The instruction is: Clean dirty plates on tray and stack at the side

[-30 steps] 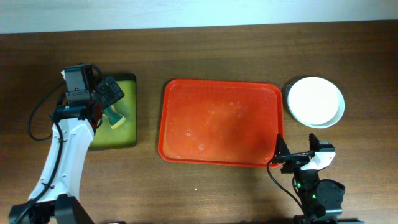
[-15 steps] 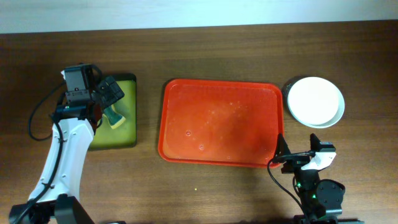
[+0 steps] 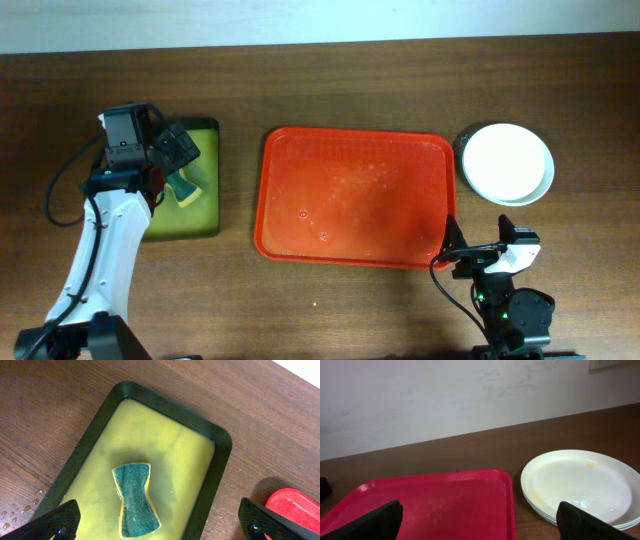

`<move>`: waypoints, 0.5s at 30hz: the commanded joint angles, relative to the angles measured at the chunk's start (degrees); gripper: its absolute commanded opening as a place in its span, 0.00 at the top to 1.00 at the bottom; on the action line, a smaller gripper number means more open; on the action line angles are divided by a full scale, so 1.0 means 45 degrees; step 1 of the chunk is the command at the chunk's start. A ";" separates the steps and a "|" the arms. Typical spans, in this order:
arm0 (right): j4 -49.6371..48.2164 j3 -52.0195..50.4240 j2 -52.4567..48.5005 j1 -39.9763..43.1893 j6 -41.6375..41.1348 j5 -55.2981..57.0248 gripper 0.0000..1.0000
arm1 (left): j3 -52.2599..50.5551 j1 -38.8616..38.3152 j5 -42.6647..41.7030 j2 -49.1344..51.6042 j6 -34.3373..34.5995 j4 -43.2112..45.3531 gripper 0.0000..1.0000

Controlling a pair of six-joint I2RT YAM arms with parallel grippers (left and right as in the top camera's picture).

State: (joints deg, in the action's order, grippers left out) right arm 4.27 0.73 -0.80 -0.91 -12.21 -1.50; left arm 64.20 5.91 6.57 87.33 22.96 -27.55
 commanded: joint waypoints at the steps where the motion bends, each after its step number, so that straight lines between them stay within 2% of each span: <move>1: 0.0053 -0.0092 0.0136 -0.0141 -0.0024 0.0155 0.01 | 0.0160 0.0034 -0.0029 -0.0053 -0.0073 -0.0165 0.01; 7: 0.0053 -0.0092 0.0136 -0.0136 -0.0024 0.0155 0.01 | -0.0015 0.0034 0.0991 -0.1180 -0.0350 -0.1331 0.01; 12: 0.0053 -0.0092 0.0136 -0.0136 -0.0024 0.0155 0.01 | -0.1753 -0.0578 0.0811 -0.5309 -0.5552 -0.1078 0.01; 14: 0.0053 -0.0092 0.0136 -0.0136 -0.0024 0.0155 0.01 | -0.2375 -0.1001 -0.0534 -0.7125 -0.8408 -0.1132 0.01; 15: 0.0053 -0.0092 0.0136 -0.0136 -0.0024 0.0155 0.01 | -0.2482 -0.1122 -0.1005 -0.7577 -0.8971 -0.1141 0.01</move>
State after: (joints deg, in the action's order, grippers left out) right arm 4.29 0.73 -0.78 -0.91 -12.21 -1.43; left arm 56.10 2.79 9.04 60.58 0.49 -32.56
